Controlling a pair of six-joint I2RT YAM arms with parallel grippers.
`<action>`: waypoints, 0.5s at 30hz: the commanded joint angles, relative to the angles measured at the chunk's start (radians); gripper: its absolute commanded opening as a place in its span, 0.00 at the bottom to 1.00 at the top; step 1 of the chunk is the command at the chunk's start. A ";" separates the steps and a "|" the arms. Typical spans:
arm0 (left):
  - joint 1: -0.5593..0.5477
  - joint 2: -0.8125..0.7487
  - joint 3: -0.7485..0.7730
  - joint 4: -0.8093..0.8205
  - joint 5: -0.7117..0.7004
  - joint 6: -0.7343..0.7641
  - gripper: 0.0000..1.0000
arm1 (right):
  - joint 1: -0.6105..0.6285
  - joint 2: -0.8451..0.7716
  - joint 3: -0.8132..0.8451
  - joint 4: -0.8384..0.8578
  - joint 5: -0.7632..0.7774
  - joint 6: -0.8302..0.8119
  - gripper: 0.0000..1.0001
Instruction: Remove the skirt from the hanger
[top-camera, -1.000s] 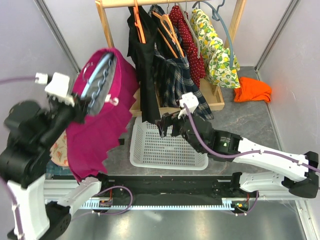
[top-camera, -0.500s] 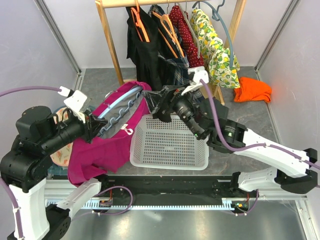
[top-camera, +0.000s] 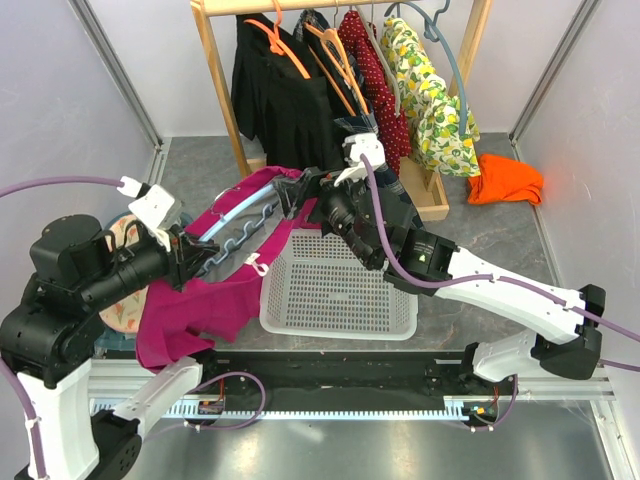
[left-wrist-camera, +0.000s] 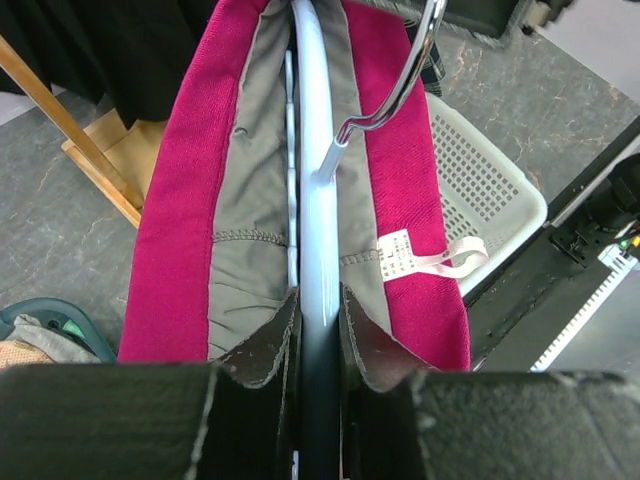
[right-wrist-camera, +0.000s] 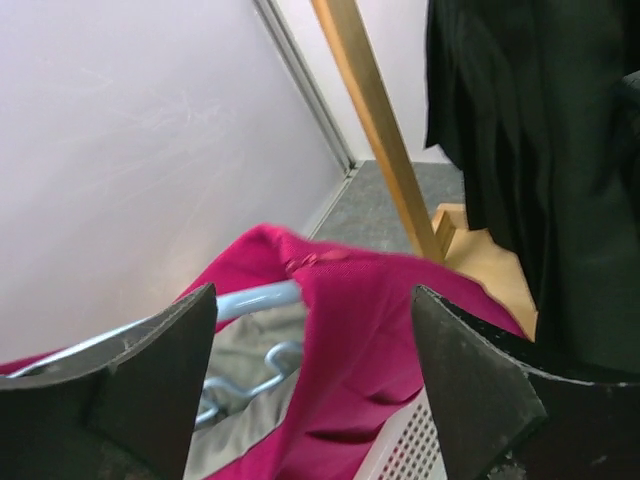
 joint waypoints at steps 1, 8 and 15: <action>0.003 -0.037 0.011 0.128 0.058 0.026 0.02 | -0.020 -0.025 -0.017 0.064 0.017 0.031 0.81; 0.003 -0.042 0.020 0.123 0.074 0.018 0.02 | -0.034 -0.019 -0.040 0.069 -0.007 0.046 0.69; 0.003 -0.026 0.034 0.128 0.120 0.006 0.02 | -0.035 0.034 0.013 0.011 -0.035 0.051 0.40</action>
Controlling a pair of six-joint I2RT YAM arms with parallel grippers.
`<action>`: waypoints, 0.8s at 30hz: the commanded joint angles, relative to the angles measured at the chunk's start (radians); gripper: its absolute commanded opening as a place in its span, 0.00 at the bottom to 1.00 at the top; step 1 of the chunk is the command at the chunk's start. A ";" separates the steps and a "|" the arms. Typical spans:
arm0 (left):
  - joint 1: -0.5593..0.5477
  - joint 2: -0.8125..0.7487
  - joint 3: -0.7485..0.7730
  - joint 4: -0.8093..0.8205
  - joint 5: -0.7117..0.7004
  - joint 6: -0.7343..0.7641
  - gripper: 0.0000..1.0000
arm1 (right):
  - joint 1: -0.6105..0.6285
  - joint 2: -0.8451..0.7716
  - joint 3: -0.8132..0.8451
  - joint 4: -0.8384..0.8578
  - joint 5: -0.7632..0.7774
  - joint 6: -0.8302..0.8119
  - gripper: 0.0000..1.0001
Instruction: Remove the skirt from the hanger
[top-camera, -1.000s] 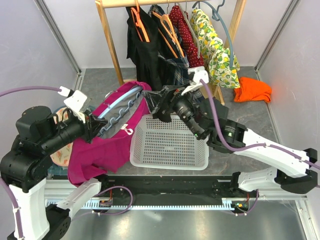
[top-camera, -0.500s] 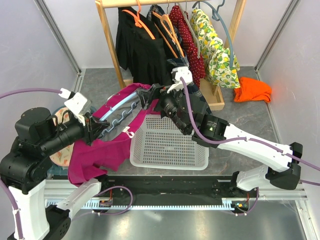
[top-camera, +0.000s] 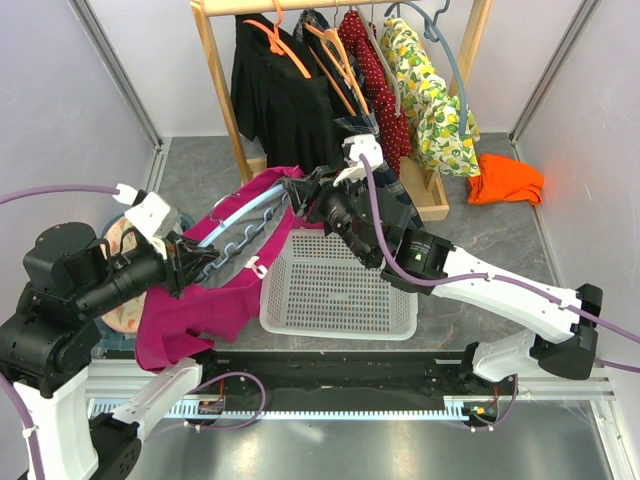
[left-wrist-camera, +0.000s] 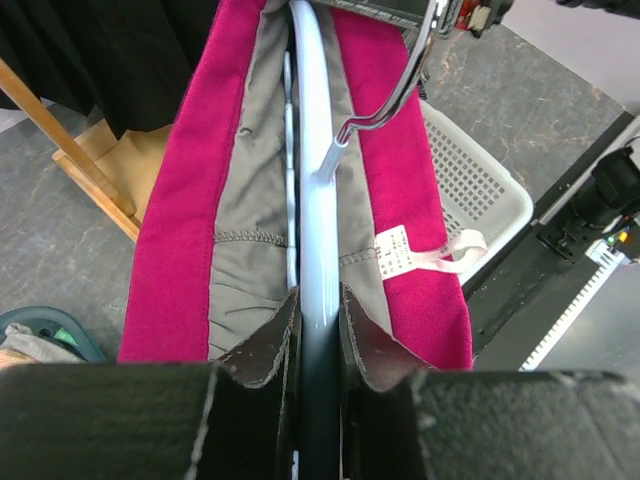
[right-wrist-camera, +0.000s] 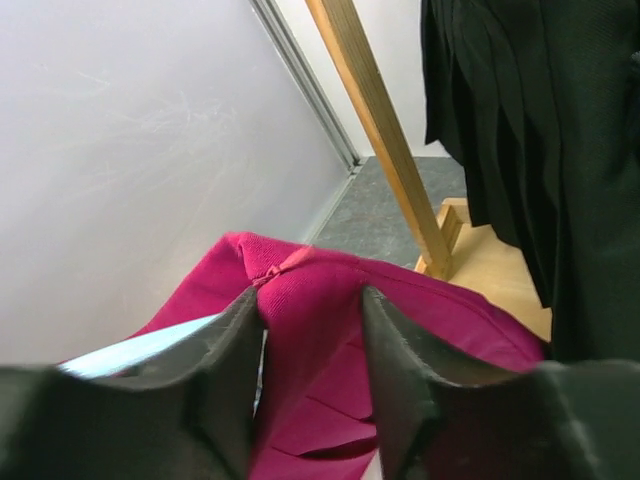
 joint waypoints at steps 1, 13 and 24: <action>0.003 0.011 0.036 0.131 0.113 0.003 0.02 | -0.004 0.039 0.053 -0.029 -0.013 0.012 0.34; 0.002 0.046 -0.160 0.209 0.194 0.057 0.02 | 0.088 0.085 0.340 -0.139 -0.041 -0.181 0.07; 0.002 0.081 -0.176 0.268 0.240 0.058 0.02 | 0.250 0.240 0.591 -0.230 -0.033 -0.259 0.07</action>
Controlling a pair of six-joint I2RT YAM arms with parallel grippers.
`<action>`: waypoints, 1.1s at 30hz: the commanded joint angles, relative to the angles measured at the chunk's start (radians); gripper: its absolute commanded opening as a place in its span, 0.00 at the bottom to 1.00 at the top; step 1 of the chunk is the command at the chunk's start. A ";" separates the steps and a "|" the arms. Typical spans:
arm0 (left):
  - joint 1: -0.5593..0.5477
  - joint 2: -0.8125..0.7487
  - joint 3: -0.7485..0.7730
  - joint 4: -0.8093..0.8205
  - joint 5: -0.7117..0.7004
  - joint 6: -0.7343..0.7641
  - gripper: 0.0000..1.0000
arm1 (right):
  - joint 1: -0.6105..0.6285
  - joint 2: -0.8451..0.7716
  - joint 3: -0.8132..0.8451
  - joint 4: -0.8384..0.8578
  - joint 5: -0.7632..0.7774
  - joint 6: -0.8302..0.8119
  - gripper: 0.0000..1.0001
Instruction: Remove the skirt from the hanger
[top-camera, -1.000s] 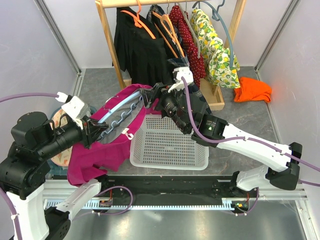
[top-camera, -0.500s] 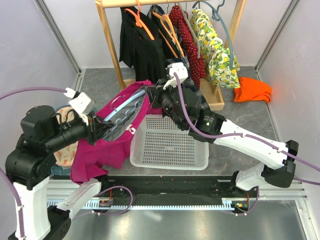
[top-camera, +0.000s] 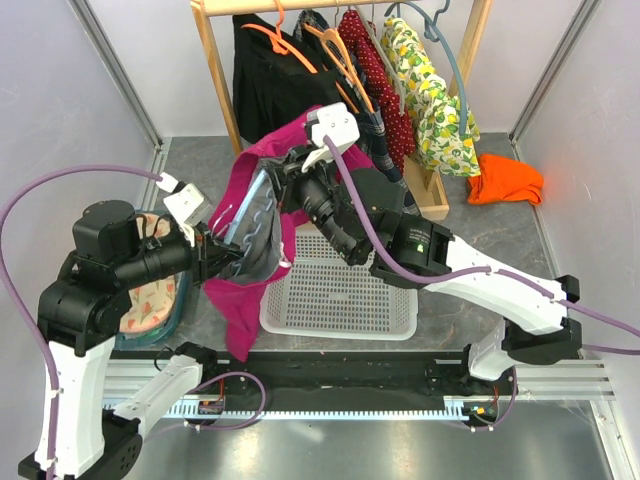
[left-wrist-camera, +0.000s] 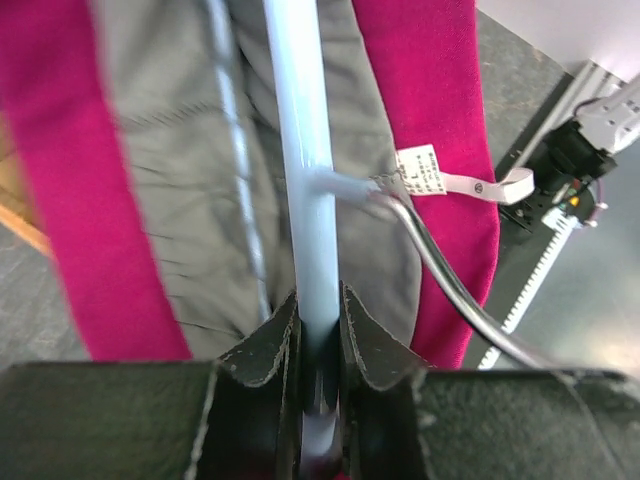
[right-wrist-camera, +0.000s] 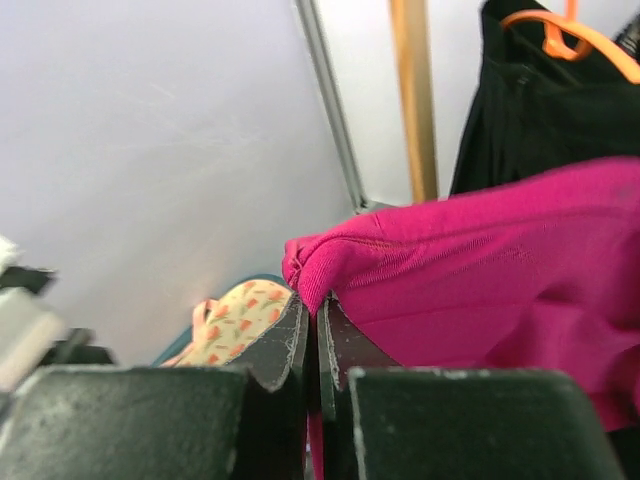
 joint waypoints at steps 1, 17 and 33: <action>-0.004 0.051 0.008 0.168 0.086 0.034 0.02 | 0.096 0.050 0.073 0.027 -0.126 -0.005 0.07; -0.005 0.193 0.302 0.191 0.003 -0.001 0.02 | 0.175 0.183 0.027 -0.133 -0.196 0.117 0.04; -0.007 0.210 0.345 0.251 -0.080 -0.046 0.02 | 0.319 -0.159 -0.304 0.078 0.003 -0.050 0.98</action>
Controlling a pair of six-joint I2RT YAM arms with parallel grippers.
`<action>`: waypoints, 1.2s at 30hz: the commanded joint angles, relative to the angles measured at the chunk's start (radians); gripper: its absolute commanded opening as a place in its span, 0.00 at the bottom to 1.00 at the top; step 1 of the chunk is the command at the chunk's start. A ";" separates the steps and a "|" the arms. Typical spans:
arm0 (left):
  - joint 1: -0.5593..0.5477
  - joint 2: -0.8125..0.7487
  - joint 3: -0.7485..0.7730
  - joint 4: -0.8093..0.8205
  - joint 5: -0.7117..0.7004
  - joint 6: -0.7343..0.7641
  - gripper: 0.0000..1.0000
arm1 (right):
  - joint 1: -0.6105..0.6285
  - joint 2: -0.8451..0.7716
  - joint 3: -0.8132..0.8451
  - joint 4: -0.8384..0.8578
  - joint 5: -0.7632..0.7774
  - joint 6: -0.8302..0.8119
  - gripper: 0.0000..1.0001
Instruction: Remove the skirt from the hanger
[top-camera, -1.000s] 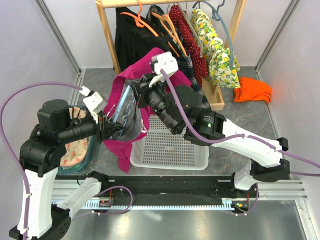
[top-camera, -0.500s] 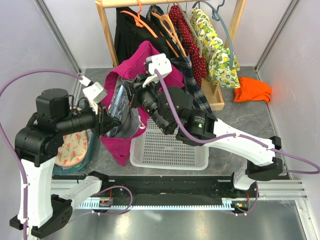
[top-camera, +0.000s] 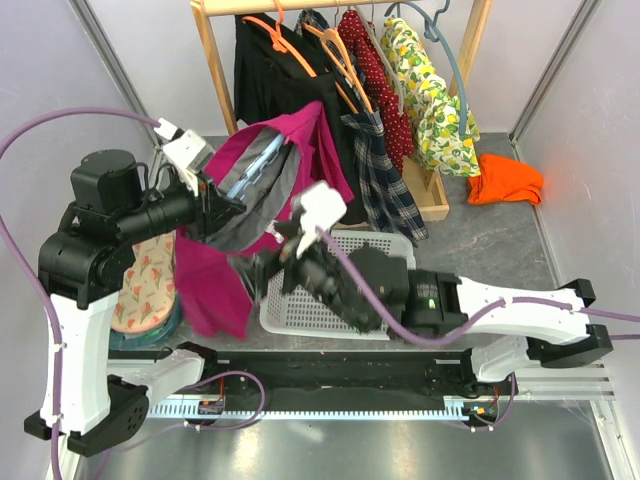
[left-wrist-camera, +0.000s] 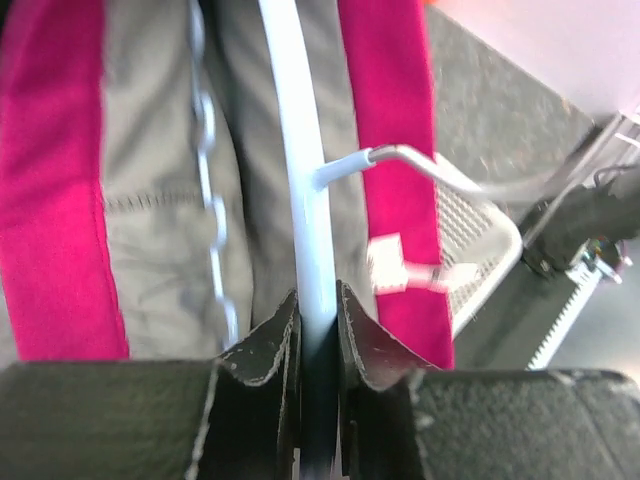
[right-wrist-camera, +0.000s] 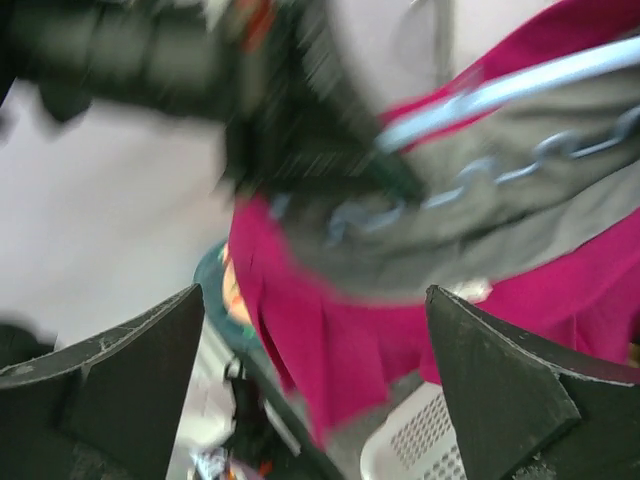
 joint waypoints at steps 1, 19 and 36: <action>-0.002 -0.008 0.072 0.253 -0.022 -0.025 0.02 | 0.097 -0.043 -0.116 0.054 -0.030 -0.090 0.98; -0.002 0.046 0.194 0.294 -0.002 -0.149 0.02 | 0.108 0.174 -0.329 0.455 0.071 0.010 0.98; -0.002 0.072 0.201 0.336 0.037 -0.193 0.02 | -0.001 0.406 -0.102 0.549 -0.259 0.149 0.98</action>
